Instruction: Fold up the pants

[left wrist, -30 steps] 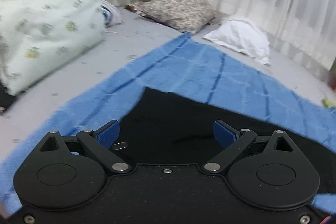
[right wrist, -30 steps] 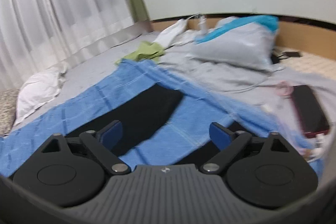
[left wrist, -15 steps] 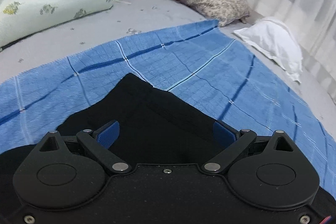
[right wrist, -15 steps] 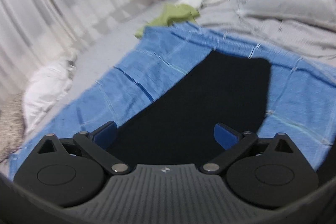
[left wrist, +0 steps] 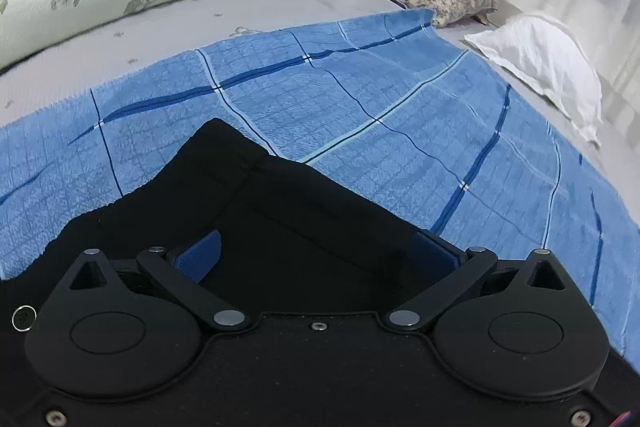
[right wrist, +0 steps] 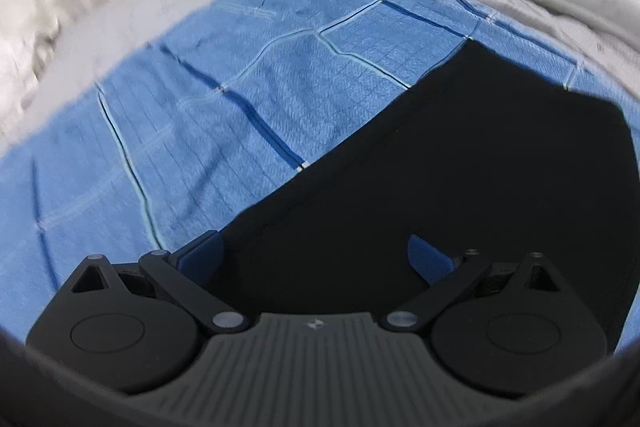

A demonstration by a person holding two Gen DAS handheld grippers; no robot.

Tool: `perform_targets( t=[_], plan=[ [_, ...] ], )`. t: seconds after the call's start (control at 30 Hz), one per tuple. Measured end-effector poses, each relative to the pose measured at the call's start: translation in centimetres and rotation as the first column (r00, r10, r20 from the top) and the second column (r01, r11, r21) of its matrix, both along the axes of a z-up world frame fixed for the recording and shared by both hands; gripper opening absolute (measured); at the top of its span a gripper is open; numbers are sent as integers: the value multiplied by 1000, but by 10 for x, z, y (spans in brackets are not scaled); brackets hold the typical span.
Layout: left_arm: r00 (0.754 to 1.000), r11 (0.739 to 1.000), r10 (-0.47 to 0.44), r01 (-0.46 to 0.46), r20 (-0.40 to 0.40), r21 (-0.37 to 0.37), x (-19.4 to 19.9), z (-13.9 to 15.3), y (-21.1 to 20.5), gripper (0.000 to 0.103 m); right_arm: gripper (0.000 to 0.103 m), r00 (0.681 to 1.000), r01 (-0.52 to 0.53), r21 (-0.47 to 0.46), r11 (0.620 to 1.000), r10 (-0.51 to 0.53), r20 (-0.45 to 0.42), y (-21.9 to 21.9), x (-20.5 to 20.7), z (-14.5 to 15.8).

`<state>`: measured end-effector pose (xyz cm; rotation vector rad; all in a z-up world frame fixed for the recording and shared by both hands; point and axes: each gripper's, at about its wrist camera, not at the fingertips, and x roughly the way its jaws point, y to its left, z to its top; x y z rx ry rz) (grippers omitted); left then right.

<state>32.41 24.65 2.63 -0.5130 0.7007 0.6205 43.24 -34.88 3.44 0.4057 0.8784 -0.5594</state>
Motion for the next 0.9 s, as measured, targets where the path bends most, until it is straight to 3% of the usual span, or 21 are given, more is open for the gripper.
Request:
perform_targets(
  t=[0.07, 0.13, 0.17, 0.23, 0.3, 0.37, 0.4, 0.47, 0.5, 0.53, 0.77, 0.9],
  plan=[
    [1000, 1000, -14, 14, -9, 21, 1, -1, -3, 103, 95, 999, -17, -33, 999, 16, -40, 6, 5, 0],
    [1000, 999, -26, 26, -18, 31, 2, -2, -4, 103, 66, 1000, 9, -42, 999, -10, -26, 6, -2, 5],
    [999, 999, -28, 29, -18, 29, 2, -1, -4, 103, 57, 1000, 11, -45, 999, -12, -24, 5, -4, 7],
    [1000, 1000, -27, 27, 9, -8, -1, 2, -1, 103, 10, 999, 18, -61, 998, -20, -31, 1, -10, 12],
    [997, 995, -25, 31, 72, -90, -5, 5, 7, 103, 8, 999, 28, -35, 999, -29, -25, -12, -16, 12],
    [995, 988, -4, 18, 95, -150, -2, 6, 13, 103, 13, 999, 30, -7, 1000, -30, -13, -22, -22, 11],
    [996, 986, 3, 11, 84, -166, 2, 6, 14, 103, 30, 1000, 15, 17, 1000, -15, -6, -27, -24, 11],
    [1000, 988, 15, -14, 7, -157, 19, 3, 12, 103, 51, 1000, -20, 64, 998, 19, 10, -33, -23, 13],
    [999, 990, 32, -35, -24, -134, 26, 2, 9, 103, 80, 999, -37, 104, 994, 33, 34, -35, -22, 16],
    [997, 994, 54, -58, -51, -96, 33, 1, 5, 103, 100, 998, -45, 133, 990, 38, 56, -35, -20, 18],
    [961, 982, 183, -169, -208, 82, 73, -13, -18, 103, 103, 999, -43, 15, 999, 43, -11, -8, 13, 6],
    [953, 973, 223, -206, -207, 104, 78, -16, -18, 103, 103, 994, -87, -135, 987, 76, -84, 13, 33, -6]
  ],
)
